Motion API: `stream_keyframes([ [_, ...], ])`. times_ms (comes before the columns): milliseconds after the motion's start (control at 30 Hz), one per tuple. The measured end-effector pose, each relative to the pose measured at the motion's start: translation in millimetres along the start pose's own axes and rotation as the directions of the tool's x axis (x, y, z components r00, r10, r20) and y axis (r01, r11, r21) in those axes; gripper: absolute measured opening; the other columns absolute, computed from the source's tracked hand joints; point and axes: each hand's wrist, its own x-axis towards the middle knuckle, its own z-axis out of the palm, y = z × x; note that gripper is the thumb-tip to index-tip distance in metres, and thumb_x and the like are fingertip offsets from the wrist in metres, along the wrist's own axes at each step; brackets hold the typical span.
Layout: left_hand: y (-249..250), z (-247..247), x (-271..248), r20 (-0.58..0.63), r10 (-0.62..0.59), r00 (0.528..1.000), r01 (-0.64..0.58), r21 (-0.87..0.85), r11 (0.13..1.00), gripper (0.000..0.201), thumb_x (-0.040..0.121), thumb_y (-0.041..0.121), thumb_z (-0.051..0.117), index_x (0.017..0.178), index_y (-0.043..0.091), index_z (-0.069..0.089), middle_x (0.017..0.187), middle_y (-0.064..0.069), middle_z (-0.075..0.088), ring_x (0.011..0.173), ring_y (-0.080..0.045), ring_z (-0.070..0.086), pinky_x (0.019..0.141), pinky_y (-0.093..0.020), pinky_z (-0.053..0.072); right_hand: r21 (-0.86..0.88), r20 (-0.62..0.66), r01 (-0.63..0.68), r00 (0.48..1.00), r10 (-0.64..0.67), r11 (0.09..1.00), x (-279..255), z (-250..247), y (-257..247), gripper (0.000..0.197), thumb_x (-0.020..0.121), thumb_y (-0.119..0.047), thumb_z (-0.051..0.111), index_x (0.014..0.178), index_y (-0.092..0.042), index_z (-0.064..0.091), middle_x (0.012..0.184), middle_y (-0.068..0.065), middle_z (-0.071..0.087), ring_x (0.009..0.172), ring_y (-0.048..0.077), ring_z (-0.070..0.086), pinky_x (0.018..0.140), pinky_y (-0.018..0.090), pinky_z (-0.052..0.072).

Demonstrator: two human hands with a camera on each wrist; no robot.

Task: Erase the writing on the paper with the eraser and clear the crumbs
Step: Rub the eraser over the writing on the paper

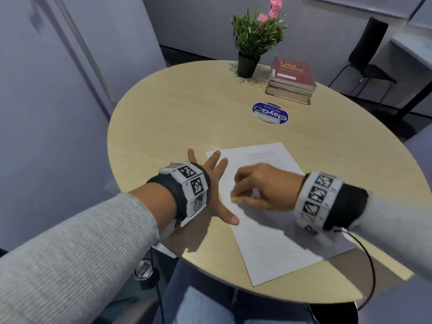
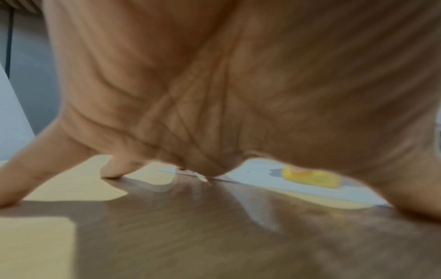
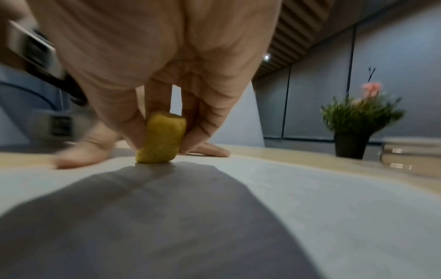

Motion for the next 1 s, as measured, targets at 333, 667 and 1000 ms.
stream_keyframes([
  [333, -1.0, 0.6, 3.3, 0.009, 0.003, 1.000, -0.004, 0.007, 1.000, 0.136, 0.067, 0.082, 0.062, 0.153, 0.025, -0.025, 0.160, 0.003, -0.031, 0.144, -0.033, -0.032, 0.112, -0.061, -0.015, -0.038, -0.073, -0.211, 0.975, 0.208, 0.977, 20.1, -18.7, 31.6, 0.020, 0.085, -0.028, 0.065, 0.100, -0.019, 0.075, 0.091, 0.001, 0.065, 0.078, 0.014, 0.058, 0.076, 0.027, 0.048],
  [667, -1.2, 1.7, 7.2, -0.012, 0.000, 1.000, 0.001, 0.015, 1.000, 0.136, 0.067, 0.083, 0.061, 0.154, 0.024, -0.024, 0.161, 0.002, -0.029, 0.144, -0.036, -0.032, 0.113, -0.064, -0.010, -0.032, -0.085, -0.269, 0.960, 0.265, 0.963, 18.9, -26.1, 46.1, 0.020, 0.083, -0.032, 0.069, 0.097, -0.020, 0.076, 0.090, -0.001, 0.066, 0.076, 0.006, 0.056, 0.071, 0.019, 0.040],
  [1000, 4.1, -7.6, 32.1, -0.137, 0.095, 0.986, -0.084, 0.085, 0.993, 0.144, 0.042, 0.097, 0.060, 0.155, 0.022, 0.011, 0.163, 0.000, 0.009, 0.150, -0.040, -0.008, 0.107, -0.077, 0.013, -0.007, -0.112, -0.316, 0.943, 0.313, 0.949, 21.0, -19.6, 52.2, 0.021, 0.082, -0.027, 0.068, 0.099, -0.016, 0.076, 0.096, 0.003, 0.068, 0.079, 0.008, 0.053, 0.072, 0.021, 0.041],
])
